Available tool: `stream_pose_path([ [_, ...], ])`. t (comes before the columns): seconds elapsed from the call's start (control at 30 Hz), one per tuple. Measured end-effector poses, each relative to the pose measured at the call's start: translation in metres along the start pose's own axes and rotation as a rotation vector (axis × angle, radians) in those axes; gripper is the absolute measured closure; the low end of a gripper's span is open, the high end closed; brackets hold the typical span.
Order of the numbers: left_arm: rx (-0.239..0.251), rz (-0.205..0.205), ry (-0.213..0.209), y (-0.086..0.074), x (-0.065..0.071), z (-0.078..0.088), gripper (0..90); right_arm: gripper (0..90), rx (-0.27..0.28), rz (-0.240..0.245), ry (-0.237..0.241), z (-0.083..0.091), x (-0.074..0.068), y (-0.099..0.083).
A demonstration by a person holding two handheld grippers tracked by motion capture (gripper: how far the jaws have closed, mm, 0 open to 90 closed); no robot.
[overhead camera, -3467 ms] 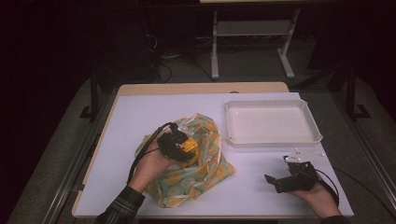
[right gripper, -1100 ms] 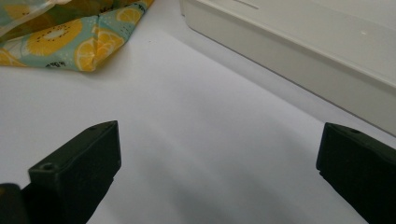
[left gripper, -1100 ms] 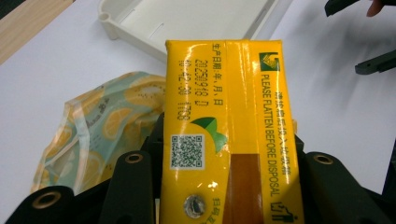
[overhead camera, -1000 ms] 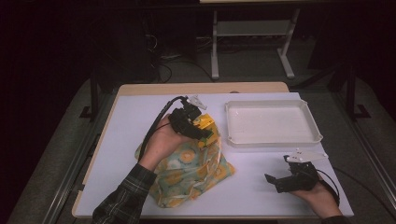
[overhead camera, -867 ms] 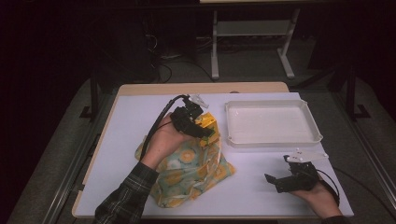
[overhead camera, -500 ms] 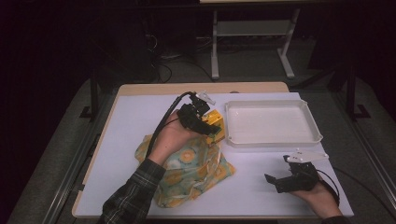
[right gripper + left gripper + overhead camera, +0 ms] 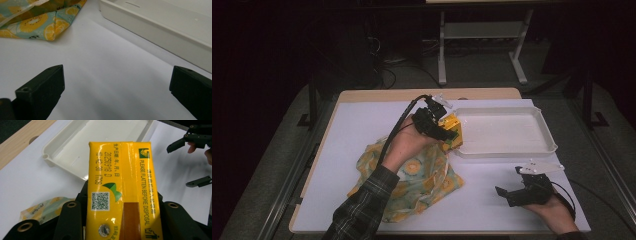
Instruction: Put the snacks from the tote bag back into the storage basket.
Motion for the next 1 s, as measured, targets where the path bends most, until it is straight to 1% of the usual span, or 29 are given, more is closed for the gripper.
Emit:
stream_pose_path([
  [0.1, 0.002, -0.005, -0.002, 0.003, -0.001, -0.003, 54.1, 0.0, 0.000, -0.003, 0.001, 0.000, 0.000, 0.000],
  [0.17, 0.017, 0.005, 0.001, 0.006, -0.001, -0.006, 54.1, 0.0, -0.001, -0.003, 0.002, 0.000, 0.000, 0.000],
  [0.23, 0.026, 0.006, 0.002, 0.008, -0.001, -0.008, 54.1, 0.0, 0.000, -0.003, 0.001, 0.000, 0.000, 0.000],
  [0.3, 0.028, 0.004, -0.003, 0.010, -0.003, -0.009, 54.1, 0.0, 0.001, -0.003, 0.002, 0.000, 0.000, 0.000],
  [0.5, 0.043, 0.008, 0.007, 0.014, -0.004, -0.018, 54.1, 0.0, 0.000, -0.001, 0.000, 0.000, 0.000, 0.000],
  [0.53, 0.039, 0.005, 0.005, 0.015, -0.005, -0.019, 54.1, 0.0, 0.001, -0.001, -0.001, 0.000, 0.000, 0.000],
  [0.57, 0.046, 0.007, 0.008, 0.015, -0.005, -0.022, 54.1, 0.0, 0.002, 0.000, 0.000, 0.000, 0.001, 0.000],
  [0.73, 0.046, 0.009, 0.016, 0.017, -0.006, -0.031, 54.1, 0.0, 0.003, -0.003, 0.001, 0.000, 0.000, 0.000],
  [0.77, 0.046, 0.013, 0.013, 0.017, -0.006, -0.033, 54.1, 0.0, 0.001, -0.002, 0.001, 0.000, 0.000, 0.000],
  [1.0, 0.054, 0.008, 0.021, 0.020, -0.007, -0.045, 54.0, 0.0, 0.001, -0.004, 0.003, 0.000, 0.000, 0.000],
])
Point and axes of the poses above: each handheld gripper's, and its own axes: z roughly backward along the jaws, y roughly out of its top, x roughly to its right, the point moved 1 cm from there along -z, roughly forward along the jaws, and after that the axes turned 4 degrees about -z, right-handed, at the moved point
